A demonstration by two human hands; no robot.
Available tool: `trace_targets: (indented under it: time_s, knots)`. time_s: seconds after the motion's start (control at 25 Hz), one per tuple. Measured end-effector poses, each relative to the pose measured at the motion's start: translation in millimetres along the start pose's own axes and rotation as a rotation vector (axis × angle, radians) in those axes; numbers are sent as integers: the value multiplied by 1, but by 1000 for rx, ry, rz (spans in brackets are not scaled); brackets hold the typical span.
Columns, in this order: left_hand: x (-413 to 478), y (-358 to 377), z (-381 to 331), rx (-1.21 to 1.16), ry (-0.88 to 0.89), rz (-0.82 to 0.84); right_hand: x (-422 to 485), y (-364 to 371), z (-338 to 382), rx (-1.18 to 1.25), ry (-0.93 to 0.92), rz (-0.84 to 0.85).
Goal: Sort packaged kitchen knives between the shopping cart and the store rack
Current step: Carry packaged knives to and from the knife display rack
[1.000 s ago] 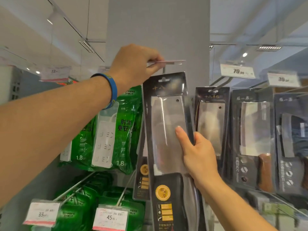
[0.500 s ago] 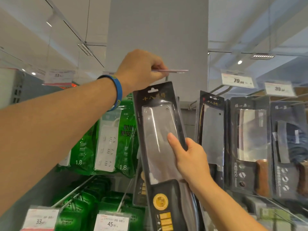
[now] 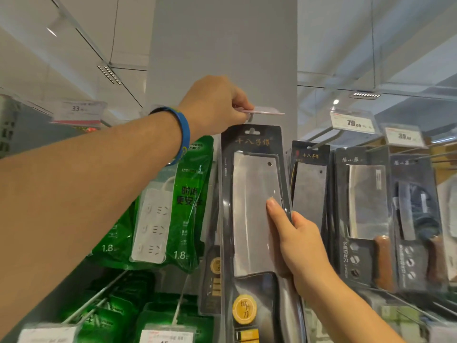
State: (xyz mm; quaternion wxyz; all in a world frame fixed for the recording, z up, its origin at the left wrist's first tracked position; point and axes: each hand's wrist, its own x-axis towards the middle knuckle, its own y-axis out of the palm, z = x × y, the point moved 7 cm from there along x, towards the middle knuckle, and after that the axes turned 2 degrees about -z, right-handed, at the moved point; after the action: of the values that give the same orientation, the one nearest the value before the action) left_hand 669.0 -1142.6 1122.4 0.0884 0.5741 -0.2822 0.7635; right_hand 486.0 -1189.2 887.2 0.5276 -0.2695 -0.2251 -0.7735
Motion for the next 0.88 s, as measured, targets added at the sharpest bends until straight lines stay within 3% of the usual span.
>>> trace_targets:
  time_s: [0.36,0.48,0.6,0.88]
  knots:
    - [-2,2,-1,13,-6,-16,-2,27,10,-32,29,113]
    - [-4,2,-2,34,6,-3,5,3,11,-82,-30,2]
    - [-1,0,-2,32,16,18,12,-13,8,2,34,-55]
    - [-1,0,-4,58,17,20,5,21,13,-127,-33,89]
